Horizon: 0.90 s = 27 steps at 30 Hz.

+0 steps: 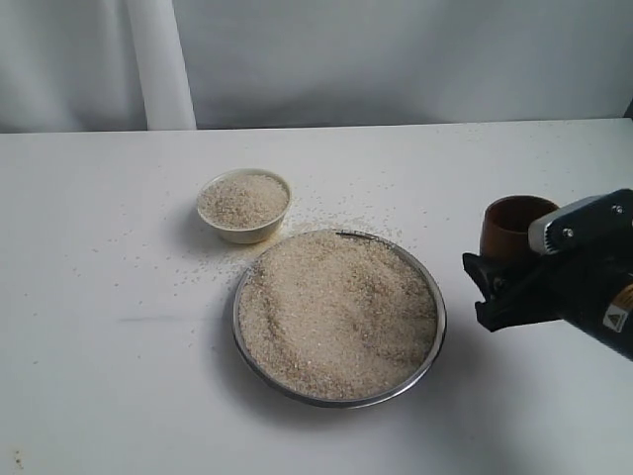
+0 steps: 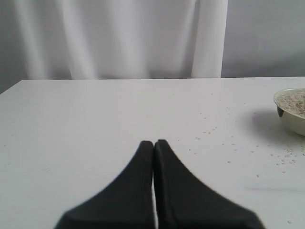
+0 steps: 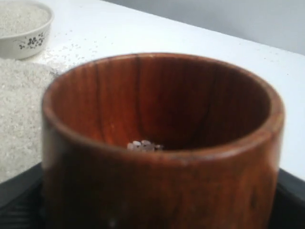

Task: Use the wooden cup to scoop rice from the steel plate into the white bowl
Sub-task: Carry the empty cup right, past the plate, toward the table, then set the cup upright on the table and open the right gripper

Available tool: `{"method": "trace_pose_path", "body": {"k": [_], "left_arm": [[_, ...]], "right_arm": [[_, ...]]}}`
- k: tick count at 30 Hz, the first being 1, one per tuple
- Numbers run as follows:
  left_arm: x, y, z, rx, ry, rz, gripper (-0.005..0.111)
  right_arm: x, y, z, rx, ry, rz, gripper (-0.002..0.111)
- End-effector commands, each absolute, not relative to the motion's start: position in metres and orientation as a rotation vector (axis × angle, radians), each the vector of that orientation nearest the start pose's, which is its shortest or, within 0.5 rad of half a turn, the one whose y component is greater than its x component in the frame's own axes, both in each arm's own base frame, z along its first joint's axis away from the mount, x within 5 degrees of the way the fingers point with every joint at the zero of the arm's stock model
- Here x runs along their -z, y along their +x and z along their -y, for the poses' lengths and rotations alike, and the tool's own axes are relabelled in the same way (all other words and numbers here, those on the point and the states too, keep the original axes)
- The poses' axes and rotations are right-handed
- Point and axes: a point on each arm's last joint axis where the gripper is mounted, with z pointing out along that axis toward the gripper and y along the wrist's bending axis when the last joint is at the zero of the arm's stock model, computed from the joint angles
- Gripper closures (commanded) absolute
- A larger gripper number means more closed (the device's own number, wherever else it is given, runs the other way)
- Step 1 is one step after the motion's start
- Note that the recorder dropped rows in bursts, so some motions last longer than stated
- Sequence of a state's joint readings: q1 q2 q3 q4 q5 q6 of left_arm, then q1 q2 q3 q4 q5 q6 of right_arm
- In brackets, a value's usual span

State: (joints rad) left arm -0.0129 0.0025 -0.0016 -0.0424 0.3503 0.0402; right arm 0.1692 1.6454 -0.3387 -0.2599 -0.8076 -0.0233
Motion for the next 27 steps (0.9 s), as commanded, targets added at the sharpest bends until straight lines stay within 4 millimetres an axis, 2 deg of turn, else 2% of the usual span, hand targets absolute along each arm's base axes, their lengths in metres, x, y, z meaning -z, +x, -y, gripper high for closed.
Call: {"method": "trace_pose_path", "body": {"k": [1, 6, 14, 21, 27], "left_arm": [[-0.182, 0.053, 0.002, 0.026, 0.021, -1.828, 0.107], [-0.182, 0.053, 0.002, 0.026, 0.021, -1.828, 0.107], [-0.182, 0.053, 0.002, 0.026, 0.021, -1.828, 0.107], [-0.182, 0.053, 0.002, 0.026, 0.021, -1.828, 0.107], [-0.182, 0.053, 0.002, 0.026, 0.021, -1.828, 0.107]], "right_arm": [[-0.124, 0.245, -0.059, -0.164, -0.521, -1.896, 0.108], [-0.110, 0.248, -0.061, -0.166, -0.546, -1.861, 0.108], [-0.070, 0.263, -0.059, -0.146, -0.510, -1.994, 0.108], [-0.070, 0.267, -0.053, -0.095, -0.413, -1.999, 0.108], [-0.070, 0.267, -0.052, -0.088, -0.406, -2.005, 0.108]]}}
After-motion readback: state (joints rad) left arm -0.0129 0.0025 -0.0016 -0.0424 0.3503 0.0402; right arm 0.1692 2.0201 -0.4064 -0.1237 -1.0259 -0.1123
